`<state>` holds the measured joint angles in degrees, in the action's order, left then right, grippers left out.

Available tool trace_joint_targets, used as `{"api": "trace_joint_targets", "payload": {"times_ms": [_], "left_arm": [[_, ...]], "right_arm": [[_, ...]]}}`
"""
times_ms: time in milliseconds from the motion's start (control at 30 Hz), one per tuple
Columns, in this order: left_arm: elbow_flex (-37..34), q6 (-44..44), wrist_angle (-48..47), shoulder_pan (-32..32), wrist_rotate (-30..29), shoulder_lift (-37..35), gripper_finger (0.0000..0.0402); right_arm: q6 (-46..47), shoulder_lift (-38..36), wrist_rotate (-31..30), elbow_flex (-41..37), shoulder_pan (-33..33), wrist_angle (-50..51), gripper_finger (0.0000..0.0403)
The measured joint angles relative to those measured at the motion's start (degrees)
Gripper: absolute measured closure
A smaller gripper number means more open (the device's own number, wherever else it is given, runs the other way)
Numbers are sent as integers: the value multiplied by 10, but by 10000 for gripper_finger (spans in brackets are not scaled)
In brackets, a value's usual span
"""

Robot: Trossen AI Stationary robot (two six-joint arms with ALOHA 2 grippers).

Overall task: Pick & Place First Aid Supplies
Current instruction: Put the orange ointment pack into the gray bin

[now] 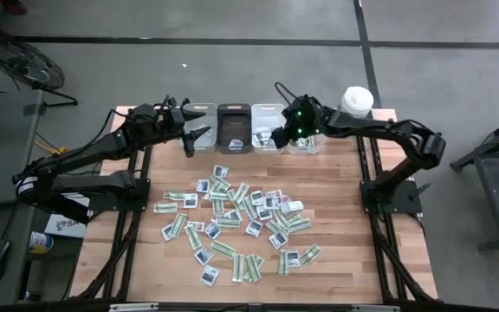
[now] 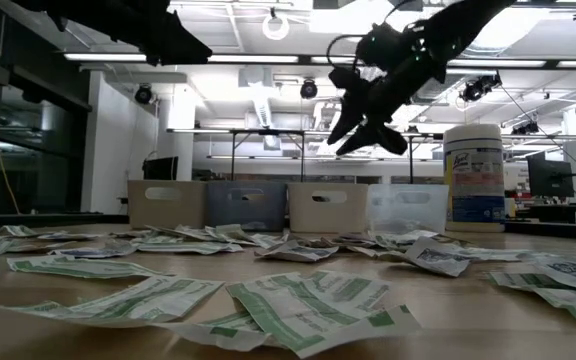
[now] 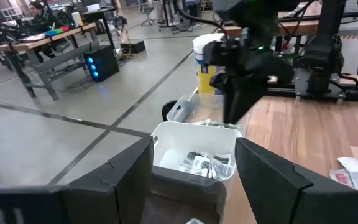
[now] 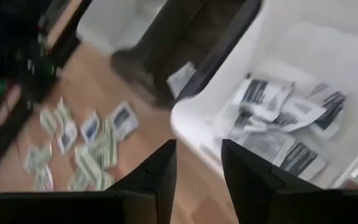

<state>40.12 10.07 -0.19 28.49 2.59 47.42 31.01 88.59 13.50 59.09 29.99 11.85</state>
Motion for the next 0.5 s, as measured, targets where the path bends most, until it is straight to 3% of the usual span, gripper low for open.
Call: {"api": "trace_joint_targets", "payload": {"times_ms": [500], "left_arm": [[0,0,0,0,25,0,181]], "right_arm": [[-209,-11,-52,0,-142,94,284]]}}
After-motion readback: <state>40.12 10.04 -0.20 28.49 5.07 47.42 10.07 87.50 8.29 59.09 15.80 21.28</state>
